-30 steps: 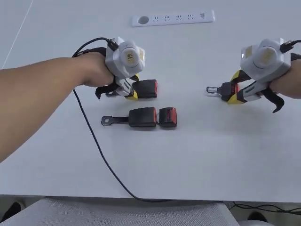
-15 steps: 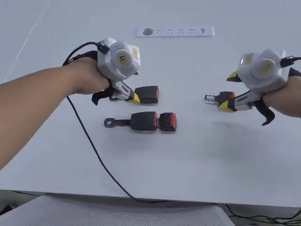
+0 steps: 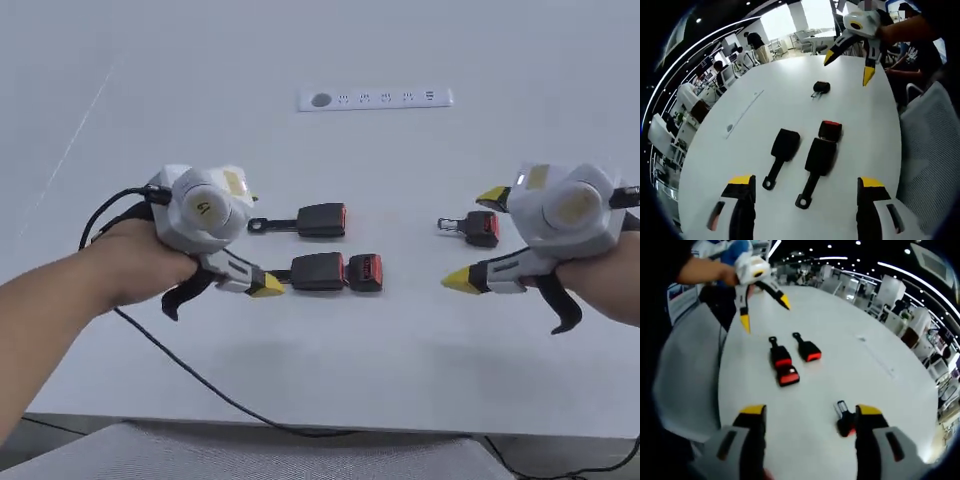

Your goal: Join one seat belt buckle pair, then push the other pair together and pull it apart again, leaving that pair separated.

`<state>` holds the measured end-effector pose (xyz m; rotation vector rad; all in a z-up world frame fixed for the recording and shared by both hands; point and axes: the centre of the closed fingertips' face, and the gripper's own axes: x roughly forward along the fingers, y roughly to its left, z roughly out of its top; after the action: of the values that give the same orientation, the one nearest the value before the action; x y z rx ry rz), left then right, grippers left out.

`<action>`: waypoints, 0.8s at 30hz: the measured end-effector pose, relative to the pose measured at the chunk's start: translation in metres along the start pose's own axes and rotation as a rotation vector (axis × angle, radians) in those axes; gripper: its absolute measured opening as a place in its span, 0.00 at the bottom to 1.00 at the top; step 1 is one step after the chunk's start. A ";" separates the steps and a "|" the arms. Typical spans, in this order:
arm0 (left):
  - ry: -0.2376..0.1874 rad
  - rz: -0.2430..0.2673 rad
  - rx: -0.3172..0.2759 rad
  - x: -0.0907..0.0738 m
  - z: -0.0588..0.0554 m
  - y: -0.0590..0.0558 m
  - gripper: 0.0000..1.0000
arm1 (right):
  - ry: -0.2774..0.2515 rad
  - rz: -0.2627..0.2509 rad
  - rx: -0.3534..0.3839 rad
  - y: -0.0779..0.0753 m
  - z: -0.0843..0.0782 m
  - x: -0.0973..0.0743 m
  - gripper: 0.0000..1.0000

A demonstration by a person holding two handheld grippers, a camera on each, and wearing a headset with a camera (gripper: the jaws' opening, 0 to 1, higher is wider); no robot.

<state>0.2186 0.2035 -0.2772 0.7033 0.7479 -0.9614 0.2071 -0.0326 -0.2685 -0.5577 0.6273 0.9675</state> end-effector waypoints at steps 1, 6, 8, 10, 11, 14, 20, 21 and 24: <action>-0.002 0.009 -0.011 -0.004 -0.003 0.001 0.87 | -0.009 -0.004 0.012 0.003 0.000 -0.003 0.74; -0.048 0.064 -0.114 -0.029 -0.012 0.000 0.93 | -0.041 -0.042 0.048 0.010 -0.005 -0.021 0.78; -0.055 0.081 -0.148 -0.035 -0.022 -0.002 0.95 | -0.037 -0.074 0.063 0.006 -0.010 -0.027 0.82; -0.052 0.110 -0.184 -0.040 -0.033 -0.001 0.98 | -0.034 -0.095 0.085 0.003 -0.016 -0.033 0.88; -0.054 0.127 -0.197 -0.042 -0.037 0.000 1.00 | -0.032 -0.102 0.094 0.002 -0.019 -0.035 0.90; -0.059 0.132 -0.243 -0.049 -0.046 -0.007 1.00 | -0.026 -0.129 0.116 -0.001 -0.027 -0.041 0.96; -0.080 0.184 -0.330 -0.064 -0.064 -0.008 1.00 | -0.020 -0.174 0.157 -0.004 -0.037 -0.048 1.00; -0.078 0.186 -0.343 -0.065 -0.068 -0.009 1.00 | -0.020 -0.176 0.162 -0.003 -0.038 -0.049 1.00; -0.067 0.194 -0.366 -0.069 -0.076 -0.013 1.00 | -0.021 -0.189 0.194 -0.002 -0.042 -0.050 1.00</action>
<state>0.1627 0.2903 -0.2660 0.4120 0.7564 -0.6453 0.1777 -0.0907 -0.2622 -0.4255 0.6301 0.7255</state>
